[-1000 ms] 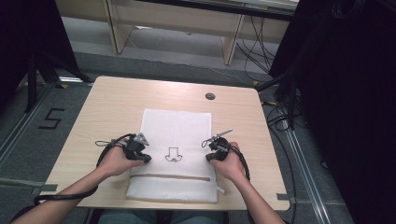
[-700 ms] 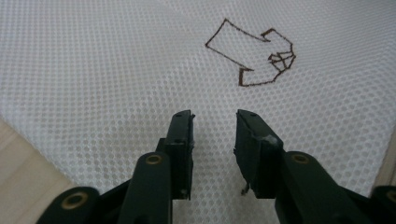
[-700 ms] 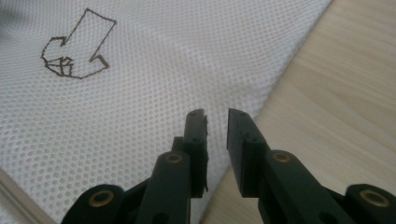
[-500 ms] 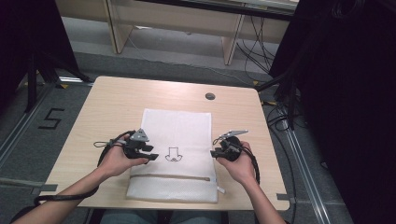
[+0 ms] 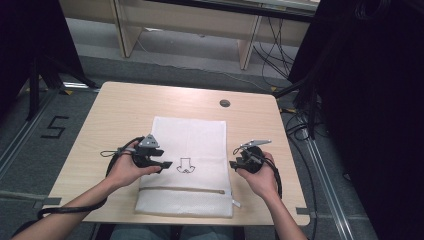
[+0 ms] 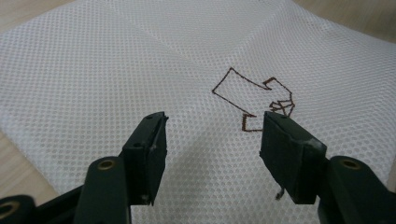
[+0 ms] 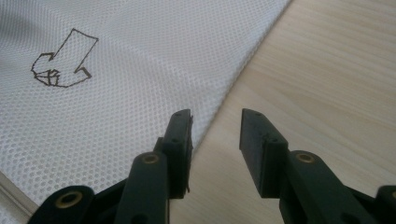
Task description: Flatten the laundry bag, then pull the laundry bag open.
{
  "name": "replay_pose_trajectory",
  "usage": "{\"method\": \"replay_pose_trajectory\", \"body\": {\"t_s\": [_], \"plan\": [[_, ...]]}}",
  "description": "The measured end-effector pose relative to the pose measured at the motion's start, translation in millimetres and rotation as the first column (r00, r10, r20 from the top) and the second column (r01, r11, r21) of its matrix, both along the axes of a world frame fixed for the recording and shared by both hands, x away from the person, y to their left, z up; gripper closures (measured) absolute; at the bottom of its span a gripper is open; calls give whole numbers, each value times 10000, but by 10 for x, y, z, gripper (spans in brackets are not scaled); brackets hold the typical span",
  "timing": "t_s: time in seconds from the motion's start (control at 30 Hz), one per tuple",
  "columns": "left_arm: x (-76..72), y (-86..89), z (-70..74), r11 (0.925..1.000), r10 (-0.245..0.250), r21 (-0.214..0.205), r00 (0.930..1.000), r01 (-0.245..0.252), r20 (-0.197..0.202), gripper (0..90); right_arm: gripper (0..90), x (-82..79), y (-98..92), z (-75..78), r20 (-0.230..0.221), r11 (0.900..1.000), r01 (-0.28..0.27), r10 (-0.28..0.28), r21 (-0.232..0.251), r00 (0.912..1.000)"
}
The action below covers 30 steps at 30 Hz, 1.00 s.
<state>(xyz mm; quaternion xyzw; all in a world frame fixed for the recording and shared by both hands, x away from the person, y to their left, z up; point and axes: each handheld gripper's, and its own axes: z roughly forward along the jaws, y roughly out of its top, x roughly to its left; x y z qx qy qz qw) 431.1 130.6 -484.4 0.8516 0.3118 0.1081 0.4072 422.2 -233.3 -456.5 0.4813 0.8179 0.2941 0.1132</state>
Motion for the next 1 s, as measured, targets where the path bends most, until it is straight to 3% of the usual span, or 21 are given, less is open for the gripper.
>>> {"method": "replay_pose_trajectory", "body": {"t_s": [0.03, 0.07, 0.1, 0.2, 0.23, 0.27, 0.37, 0.4, 0.47, 0.57, 0.63, 0.67, 0.77, 0.83, 0.93, 0.97, 1.0], "plan": [[-4, 2, 3, 10000, -23, -38, 10000, 23, 13, 407, 645, 6, -7, -20, 214, 9999, -128, 129, -24, 9997], [-7, -2, 4, 9999, -4, -104, 10000, 5, 33, 405, 640, -2, 15, -36, 307, 9996, 62, -70, 269, 9995], [-13, -3, 7, 9999, 12, -125, 10000, -12, -10, 403, 634, -11, 10, -13, 115, 10000, -3, 2, 93, 9999], [-4, 1, 19, 9997, -49, -226, 9999, 51, 110, 392, 618, -17, 18, -9, 96, 9999, -23, 22, 143, 10000], [-6, -6, 14, 9987, 142, -483, 9999, -140, 45, 388, 617, -19, 23, -12, 64, 9998, 11, -13, 207, 10000], [-2, 4, 16, 9991, 121, -402, 9999, -119, 44, 387, 614, -10, 18, -28, 56, 9992, -71, 69, 405, 10000], [1, -1, 17, 9981, 295, -546, 9996, -292, 52, 391, 585, -10, 21, -41, 4, 9989, 160, -161, 438, 9999], [11, 8, 29, 9990, 161, -416, 9998, -157, 97, 396, 577, -9, 15, -49, -17, 9992, 88, -88, 390, 10000], [2, -2, 40, 9967, 310, -757, 9993, -295, 193, 428, 577, -9, 16, -68, -22, 9989, 27, -26, 467, 10000], [-19, 11, 61, 9947, 307, -989, 9992, -281, 251, 484, 640, -15, 8, -56, -9, 9995, -131, 132, 278, 9999], [-26, 32, 71, 9972, 125, -744, 9990, -92, 437, 509, 714, -38, 34, -54, 128, 9994, -306, 304, 161, 9995], [-30, 28, 67, 9968, 104, -790, 9989, -69, 448, 525, 768, -52, 24, -27, 35, 9988, -466, 466, -179, 9989], [-46, 16, 62, 9981, -108, -597, 9995, 126, 302, 587, 889, -79, 36, 2, -37, 9992, -399, 400, 54, 9992], [-63, -6, 66, 9974, -355, -611, 9990, 371, 269, 635, 900, -95, 9, 26, -51, 9979, -577, 576, -297, 9983], [-83, -30, 88, 9966, -602, -541, 9977, 618, 304, 685, 900, -138, -34, 21, -150, 9970, -671, 665, -391, 9977], [-86, -43, 96, 9963, -612, -588, 9978, 627, 273, 702, 900, -172, -36, 32, -524, 9977, -610, 594, -292, 9969], [-92, -69, 117, 9952, -660, -710, 9977, 670, 162, 713, 900, -182, -45, 13, -437, 9973, -705, 695, -215, 9966]]}}
